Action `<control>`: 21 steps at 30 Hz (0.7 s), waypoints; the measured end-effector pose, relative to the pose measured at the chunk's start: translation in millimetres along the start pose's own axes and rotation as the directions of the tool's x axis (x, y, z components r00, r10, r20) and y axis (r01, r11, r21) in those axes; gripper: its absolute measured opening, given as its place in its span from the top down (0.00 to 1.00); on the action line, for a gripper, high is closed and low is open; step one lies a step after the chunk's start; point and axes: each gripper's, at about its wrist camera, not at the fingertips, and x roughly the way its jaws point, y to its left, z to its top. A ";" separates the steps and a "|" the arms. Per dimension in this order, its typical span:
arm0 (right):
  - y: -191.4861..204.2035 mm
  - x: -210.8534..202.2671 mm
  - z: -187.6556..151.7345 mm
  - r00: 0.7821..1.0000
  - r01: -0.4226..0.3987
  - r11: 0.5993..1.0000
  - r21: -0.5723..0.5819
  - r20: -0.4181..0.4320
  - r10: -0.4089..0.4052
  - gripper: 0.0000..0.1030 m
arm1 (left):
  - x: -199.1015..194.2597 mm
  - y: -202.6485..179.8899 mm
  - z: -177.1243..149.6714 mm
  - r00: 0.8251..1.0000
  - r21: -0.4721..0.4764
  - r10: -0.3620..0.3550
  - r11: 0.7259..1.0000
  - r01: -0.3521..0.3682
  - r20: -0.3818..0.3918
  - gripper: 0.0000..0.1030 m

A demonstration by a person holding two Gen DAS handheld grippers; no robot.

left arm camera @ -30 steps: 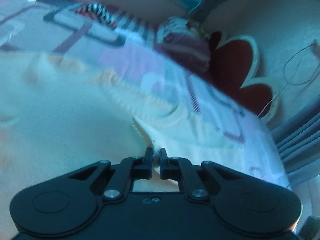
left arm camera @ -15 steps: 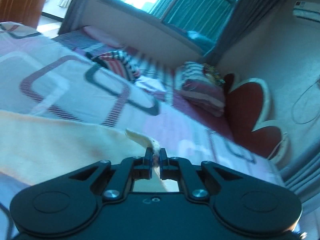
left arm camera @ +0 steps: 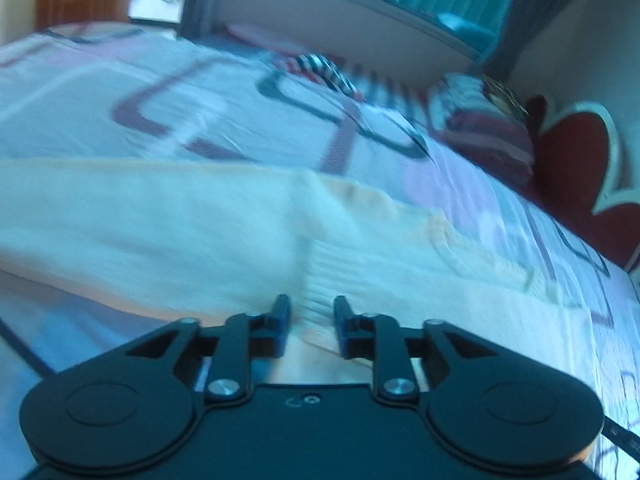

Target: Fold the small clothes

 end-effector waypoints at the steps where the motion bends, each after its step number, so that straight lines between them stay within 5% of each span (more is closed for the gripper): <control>1: -0.9 -7.0 -0.7 1.000 -0.007 1.000 -0.005 0.013 0.007 0.91 | -5.6 1.5 1.4 1.000 0.003 0.001 1.000 -0.001 0.019 0.57; 6: -1.0 -12.2 10.8 0.998 -0.023 1.000 -0.011 0.059 0.024 0.65 | -15.1 -17.7 3.2 0.997 0.085 -0.063 0.995 0.059 0.046 0.44; 10: -0.8 15.6 30.1 0.999 -0.027 0.999 0.028 0.045 0.026 0.65 | 1.3 -40.9 0.5 0.994 0.139 -0.107 0.985 0.107 0.000 0.44; 19: -9.2 90.7 77.3 0.997 -0.073 0.985 0.159 -0.021 0.078 0.65 | 27.3 -42.3 -10.7 0.996 0.164 -0.081 0.983 0.087 -0.046 0.43; 20: -8.4 96.2 81.6 0.997 -0.072 0.984 0.164 -0.018 0.076 0.70 | 27.5 -42.8 -10.8 0.996 0.170 -0.080 0.982 0.087 -0.046 0.43; 21: -8.0 99.5 85.5 0.997 -0.075 0.983 0.168 -0.019 0.079 0.84 | 28.3 -44.5 -10.5 0.996 0.175 -0.078 0.981 0.085 -0.045 0.42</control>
